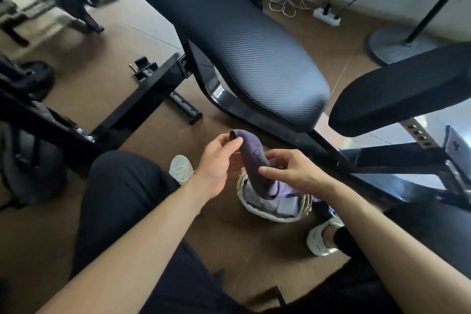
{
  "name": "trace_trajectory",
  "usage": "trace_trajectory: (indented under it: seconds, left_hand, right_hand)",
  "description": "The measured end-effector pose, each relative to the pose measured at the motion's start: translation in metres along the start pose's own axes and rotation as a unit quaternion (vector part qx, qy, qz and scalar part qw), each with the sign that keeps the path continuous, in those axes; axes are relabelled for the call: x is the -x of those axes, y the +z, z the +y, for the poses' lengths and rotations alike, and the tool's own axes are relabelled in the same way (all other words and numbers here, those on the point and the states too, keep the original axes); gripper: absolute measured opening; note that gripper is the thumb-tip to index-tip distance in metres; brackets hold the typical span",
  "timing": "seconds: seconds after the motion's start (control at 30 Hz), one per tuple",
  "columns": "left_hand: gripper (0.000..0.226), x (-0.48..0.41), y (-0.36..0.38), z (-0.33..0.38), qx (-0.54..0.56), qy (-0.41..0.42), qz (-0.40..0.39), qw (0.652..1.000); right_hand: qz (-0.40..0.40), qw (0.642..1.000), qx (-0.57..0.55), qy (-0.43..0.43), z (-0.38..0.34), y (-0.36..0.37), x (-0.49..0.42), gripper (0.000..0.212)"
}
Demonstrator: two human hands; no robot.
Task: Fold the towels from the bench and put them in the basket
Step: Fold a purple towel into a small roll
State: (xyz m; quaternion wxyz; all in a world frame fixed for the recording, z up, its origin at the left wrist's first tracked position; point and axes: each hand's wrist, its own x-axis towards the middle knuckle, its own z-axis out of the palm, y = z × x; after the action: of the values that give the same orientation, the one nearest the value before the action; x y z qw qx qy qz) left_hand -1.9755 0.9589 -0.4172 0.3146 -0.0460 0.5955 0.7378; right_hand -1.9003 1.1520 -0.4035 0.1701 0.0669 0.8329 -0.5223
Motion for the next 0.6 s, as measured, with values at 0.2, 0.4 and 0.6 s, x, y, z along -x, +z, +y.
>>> trace_trajectory:
  seconds: [0.2, 0.4, 0.6]
  left_hand:
    - [0.01, 0.038, -0.031, 0.017, -0.065, 0.086, -0.019, 0.994]
    - [0.013, 0.064, -0.047, 0.002, -0.114, 0.126, 0.015, 0.985]
    - [0.011, 0.065, -0.069, -0.019, -0.265, 0.101, -0.059, 0.957]
  right_hand:
    - [0.045, 0.984, -0.163, -0.051, -0.044, 0.036, 0.016, 0.027]
    - [0.112, 0.973, -0.196, -0.052, -0.054, 0.08, 0.024, 0.014]
    - [0.205, 0.944, -0.253, -0.06, -0.049, 0.085, 0.025, 0.021]
